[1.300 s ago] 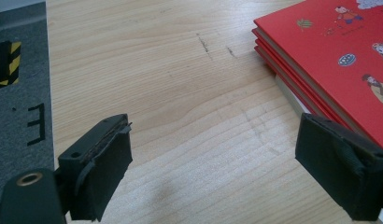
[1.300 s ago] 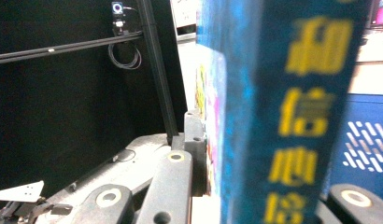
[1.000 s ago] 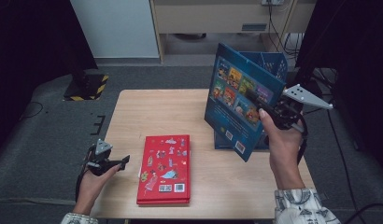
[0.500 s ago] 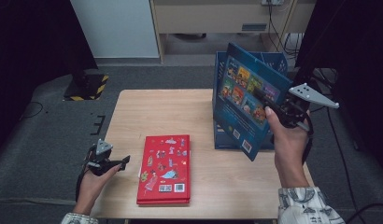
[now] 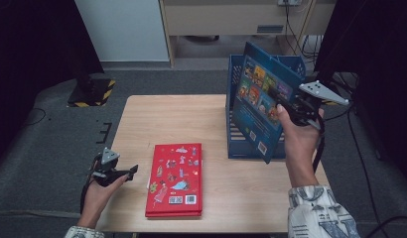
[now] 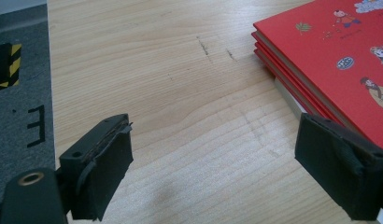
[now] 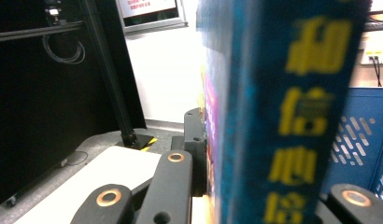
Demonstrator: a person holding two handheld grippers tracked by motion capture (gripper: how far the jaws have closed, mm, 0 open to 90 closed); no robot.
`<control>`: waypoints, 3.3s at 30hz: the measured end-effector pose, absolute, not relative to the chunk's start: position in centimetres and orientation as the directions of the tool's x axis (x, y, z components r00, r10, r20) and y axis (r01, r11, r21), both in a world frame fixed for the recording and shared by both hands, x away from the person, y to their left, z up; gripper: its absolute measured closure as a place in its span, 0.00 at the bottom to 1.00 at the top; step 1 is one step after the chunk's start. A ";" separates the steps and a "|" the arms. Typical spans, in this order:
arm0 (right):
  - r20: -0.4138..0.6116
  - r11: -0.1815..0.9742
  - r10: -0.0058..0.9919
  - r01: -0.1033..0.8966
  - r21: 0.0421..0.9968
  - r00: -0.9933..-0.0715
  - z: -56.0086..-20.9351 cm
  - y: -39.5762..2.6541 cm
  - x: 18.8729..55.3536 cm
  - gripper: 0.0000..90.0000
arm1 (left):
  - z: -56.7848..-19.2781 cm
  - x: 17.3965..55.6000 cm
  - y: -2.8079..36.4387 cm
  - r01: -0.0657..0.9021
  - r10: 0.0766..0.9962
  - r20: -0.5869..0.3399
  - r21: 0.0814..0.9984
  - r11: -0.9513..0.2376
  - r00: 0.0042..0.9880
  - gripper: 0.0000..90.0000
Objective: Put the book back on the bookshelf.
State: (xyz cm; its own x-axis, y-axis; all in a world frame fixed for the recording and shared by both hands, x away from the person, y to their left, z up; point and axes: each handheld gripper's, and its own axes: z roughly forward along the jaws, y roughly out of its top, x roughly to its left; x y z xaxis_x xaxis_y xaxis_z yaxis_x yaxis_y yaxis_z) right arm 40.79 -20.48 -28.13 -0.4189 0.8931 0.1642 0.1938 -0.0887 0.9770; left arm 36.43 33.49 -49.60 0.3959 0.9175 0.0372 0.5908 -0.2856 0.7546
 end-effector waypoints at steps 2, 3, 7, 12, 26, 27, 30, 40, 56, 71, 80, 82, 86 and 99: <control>0.170 -0.094 0.895 0.200 0.975 -0.412 -28.2 -20.3 41.3 0.93 | -49.6 36.4 33.5 0.590 0.917 0.037 0.755 -0.286 0.397 0.11; 0.170 -0.094 0.895 0.200 0.975 -0.412 -28.2 -20.3 41.3 0.93 | -49.6 36.4 33.5 0.590 0.917 0.038 0.755 -0.287 0.398 0.11; 0.171 -0.094 0.898 0.205 0.974 -0.404 -28.4 -20.0 41.9 0.93 | -49.5 36.4 33.5 0.589 0.916 0.036 0.756 -0.286 0.398 0.12; 0.176 -0.097 0.903 0.214 0.972 -0.392 -28.6 -19.7 42.4 0.93 | -49.5 36.4 33.6 0.587 0.918 0.035 0.759 -0.281 0.395 0.12; 0.172 -0.093 0.912 0.221 0.971 -0.373 -28.1 -19.1 43.8 0.93 | -49.5 36.5 33.6 0.587 0.919 0.032 0.760 -0.277 0.392 0.12; 0.170 -0.092 0.913 0.220 0.971 -0.372 -28.1 -19.1 43.9 0.93 | -49.5 36.5 33.6 0.588 0.919 0.032 0.760 -0.277 0.392 0.12; 0.170 -0.092 0.916 0.222 0.971 -0.364 -28.1 -18.9 44.3 0.93 | -49.5 36.5 33.7 0.587 0.920 0.029 0.762 -0.274 0.392 0.12; 0.170 -0.093 0.922 0.227 0.970 -0.349 -27.9 -18.2 45.8 0.93 | -49.5 36.5 33.6 0.586 0.917 0.029 0.761 -0.278 0.397 0.12; 0.173 -0.101 0.933 0.234 0.967 -0.314 -28.2 -17.7 47.9 0.93 | -49.6 36.5 33.7 0.585 0.917 0.020 0.765 -0.270 0.398 0.12; 0.167 -0.096 0.941 0.241 0.966 -0.294 -29.1 -17.0 49.1 0.93 | -49.4 36.5 33.7 0.579 0.916 0.020 0.769 -0.270 0.401 0.12; 0.171 -0.103 0.945 0.245 0.964 -0.278 -29.6 -16.9 49.7 0.93 | -49.4 36.4 33.6 0.574 0.914 0.022 0.772 -0.273 0.405 0.12; 0.172 -0.103 0.946 0.246 0.964 -0.276 -29.6 -16.9 49.8 0.93 | -49.3 36.4 33.6 0.573 0.915 0.019 0.775 -0.268 0.402 0.12; 0.166 -0.098 0.949 0.248 0.964 -0.267 -29.8 -16.9 50.0 0.93 | -49.3 36.4 33.7 0.572 0.916 0.019 0.775 -0.267 0.401 0.12; 0.147 -0.081 0.953 0.247 0.966 -0.264 -30.3 -16.6 50.5 0.93 | -49.2 36.4 33.7 0.568 0.915 0.029 0.776 -0.275 0.403 0.12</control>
